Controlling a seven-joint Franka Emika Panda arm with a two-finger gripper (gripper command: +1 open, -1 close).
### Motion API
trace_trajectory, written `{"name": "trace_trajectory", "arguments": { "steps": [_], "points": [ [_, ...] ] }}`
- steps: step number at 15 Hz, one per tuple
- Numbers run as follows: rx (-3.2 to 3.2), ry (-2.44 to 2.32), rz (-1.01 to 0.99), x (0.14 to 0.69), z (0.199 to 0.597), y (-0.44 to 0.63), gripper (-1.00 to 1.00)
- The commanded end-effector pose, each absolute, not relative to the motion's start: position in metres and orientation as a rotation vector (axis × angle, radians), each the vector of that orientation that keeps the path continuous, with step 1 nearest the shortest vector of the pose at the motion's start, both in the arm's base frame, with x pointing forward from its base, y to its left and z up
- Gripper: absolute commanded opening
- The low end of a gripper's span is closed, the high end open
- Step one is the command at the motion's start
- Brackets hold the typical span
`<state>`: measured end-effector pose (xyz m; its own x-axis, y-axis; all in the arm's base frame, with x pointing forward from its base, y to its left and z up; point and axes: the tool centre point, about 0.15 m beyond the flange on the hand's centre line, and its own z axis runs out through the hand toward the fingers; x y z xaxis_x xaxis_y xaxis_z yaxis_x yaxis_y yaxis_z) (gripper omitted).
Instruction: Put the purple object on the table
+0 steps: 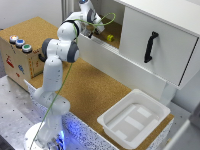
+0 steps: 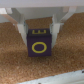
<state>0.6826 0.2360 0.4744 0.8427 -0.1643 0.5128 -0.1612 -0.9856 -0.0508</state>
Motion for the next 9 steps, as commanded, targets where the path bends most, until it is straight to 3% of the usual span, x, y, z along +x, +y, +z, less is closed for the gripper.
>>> {"name": "trace_trajectory", "arguments": {
  "steps": [1, 9],
  "points": [
    [-3.11, 0.393, -0.85, 0.647, 0.498, 0.237, -1.0],
    [-3.156, 0.455, -0.712, 0.582, 0.491, 0.247, -1.0]
  ]
}}
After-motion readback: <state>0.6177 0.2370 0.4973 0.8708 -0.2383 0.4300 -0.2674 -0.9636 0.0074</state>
